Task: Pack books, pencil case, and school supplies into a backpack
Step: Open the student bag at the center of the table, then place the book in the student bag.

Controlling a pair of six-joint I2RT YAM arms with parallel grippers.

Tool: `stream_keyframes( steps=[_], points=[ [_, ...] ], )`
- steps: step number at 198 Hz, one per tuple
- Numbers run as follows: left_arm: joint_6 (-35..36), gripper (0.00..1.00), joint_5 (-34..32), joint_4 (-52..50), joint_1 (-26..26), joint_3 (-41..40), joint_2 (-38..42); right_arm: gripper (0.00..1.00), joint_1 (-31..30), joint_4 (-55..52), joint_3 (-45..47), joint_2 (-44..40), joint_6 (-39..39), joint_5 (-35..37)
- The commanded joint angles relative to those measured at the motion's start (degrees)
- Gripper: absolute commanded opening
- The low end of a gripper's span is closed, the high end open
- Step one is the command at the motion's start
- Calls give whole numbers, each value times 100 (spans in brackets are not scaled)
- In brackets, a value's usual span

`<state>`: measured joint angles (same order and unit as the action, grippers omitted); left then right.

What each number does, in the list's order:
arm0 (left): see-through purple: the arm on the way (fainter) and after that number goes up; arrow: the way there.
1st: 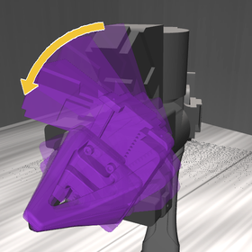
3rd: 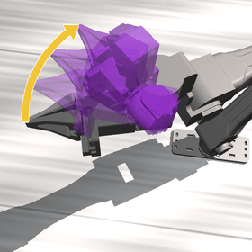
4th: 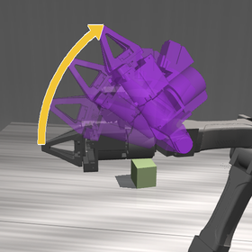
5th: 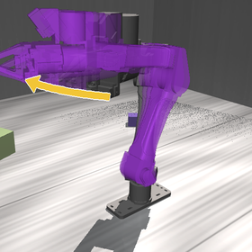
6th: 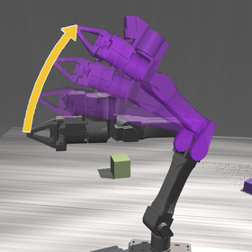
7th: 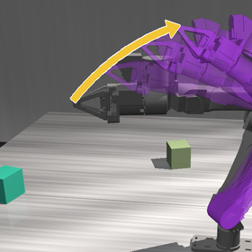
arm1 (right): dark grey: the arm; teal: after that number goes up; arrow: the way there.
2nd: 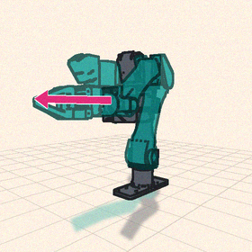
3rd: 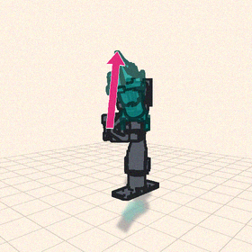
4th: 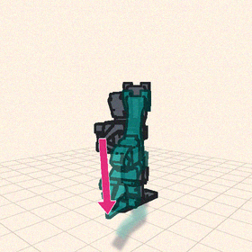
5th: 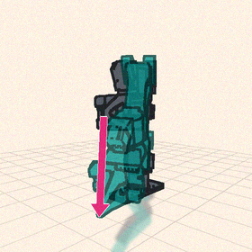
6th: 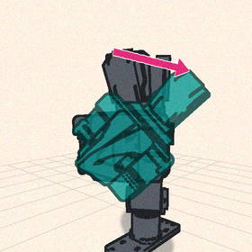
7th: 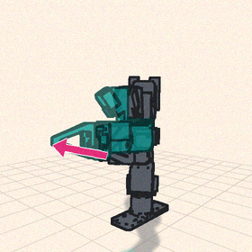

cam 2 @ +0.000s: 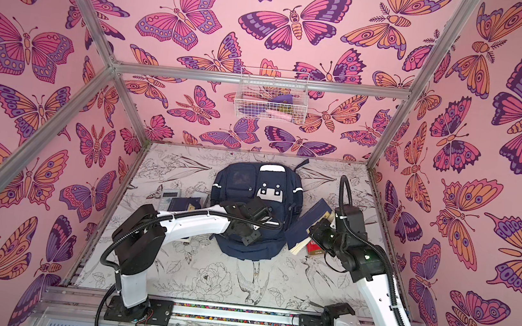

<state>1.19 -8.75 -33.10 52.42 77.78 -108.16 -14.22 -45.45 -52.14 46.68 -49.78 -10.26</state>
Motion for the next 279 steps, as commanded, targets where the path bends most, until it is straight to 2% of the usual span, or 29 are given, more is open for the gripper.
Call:
stream_keyframes(
  steps=[1, 13, 23, 63, 116, 160, 187, 231, 259, 279],
  points=[
    [37, 26, -291, -31, 13, 191, 0, 0, 46, -113, -25, -168, -102, -55],
    [75, 8, -330, -3, 13, 252, 68, 0, 49, -123, -15, -185, -93, -72],
    [87, 0, -372, 19, 13, 301, 153, 0, 49, -105, -25, -185, -100, -114],
    [58, 0, -462, 203, -28, 482, 843, 0, 48, 199, -48, -270, -196, -358],
    [-30, 0, 56, 468, -280, 845, 1357, 0, 12, 946, 205, -525, -754, -983],
    [-796, 0, 998, 616, -801, 1028, 1401, 0, -130, 1323, 690, -889, -1228, -995],
    [-1359, 0, 1286, 732, -1050, 1055, 1376, 0, -197, 1285, 862, -1098, -1341, -853],
    [-1609, 0, 1521, 801, -1170, 1026, 1350, 0, -197, 368, 343, -1405, -812, -218],
    [-1870, 0, 1955, 1140, -1262, 836, 1459, 0, -223, 1051, 788, -1222, -1226, -972],
    [-2048, 0, 2191, 1221, -1339, 861, 1476, 0, -488, 1843, 1160, -1148, -1633, -869]
  ],
)
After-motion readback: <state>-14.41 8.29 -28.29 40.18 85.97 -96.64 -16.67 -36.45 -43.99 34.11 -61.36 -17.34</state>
